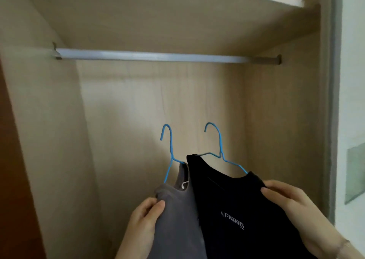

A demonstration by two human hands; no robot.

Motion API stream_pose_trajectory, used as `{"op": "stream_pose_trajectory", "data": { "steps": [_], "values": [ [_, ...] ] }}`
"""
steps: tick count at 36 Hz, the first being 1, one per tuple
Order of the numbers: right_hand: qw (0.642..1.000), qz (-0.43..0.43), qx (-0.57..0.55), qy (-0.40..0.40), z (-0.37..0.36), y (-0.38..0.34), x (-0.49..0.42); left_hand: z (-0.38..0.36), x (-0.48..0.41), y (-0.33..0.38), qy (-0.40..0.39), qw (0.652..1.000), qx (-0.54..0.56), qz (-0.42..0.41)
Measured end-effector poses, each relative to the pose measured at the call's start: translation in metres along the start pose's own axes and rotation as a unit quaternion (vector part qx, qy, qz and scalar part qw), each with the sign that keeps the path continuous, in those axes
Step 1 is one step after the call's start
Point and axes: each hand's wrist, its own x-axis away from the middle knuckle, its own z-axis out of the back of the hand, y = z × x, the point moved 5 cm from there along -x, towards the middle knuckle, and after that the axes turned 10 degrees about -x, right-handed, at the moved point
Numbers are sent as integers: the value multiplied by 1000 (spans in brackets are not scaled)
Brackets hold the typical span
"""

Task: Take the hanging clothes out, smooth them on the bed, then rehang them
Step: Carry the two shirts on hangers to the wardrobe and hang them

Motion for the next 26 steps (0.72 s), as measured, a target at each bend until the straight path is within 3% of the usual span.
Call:
{"op": "stream_pose_trajectory", "data": {
  "steps": [4, 11, 16, 26],
  "values": [
    [998, 9, -34, -61, -26, -27, -41, 13, -30, 31, 39, 999, 11, -6],
    [988, 39, -118, -96, -75, -91, -97, 46, -80, 110, 85, 993, -63, -47],
    [984, 82, -104, -116, -114, -137, -138, 75, -123, 161, 133, 987, -69, -65],
    [988, 81, -77, -111, -155, -168, -202, 89, -167, 183, 159, 982, -95, -33]
  ]
}}
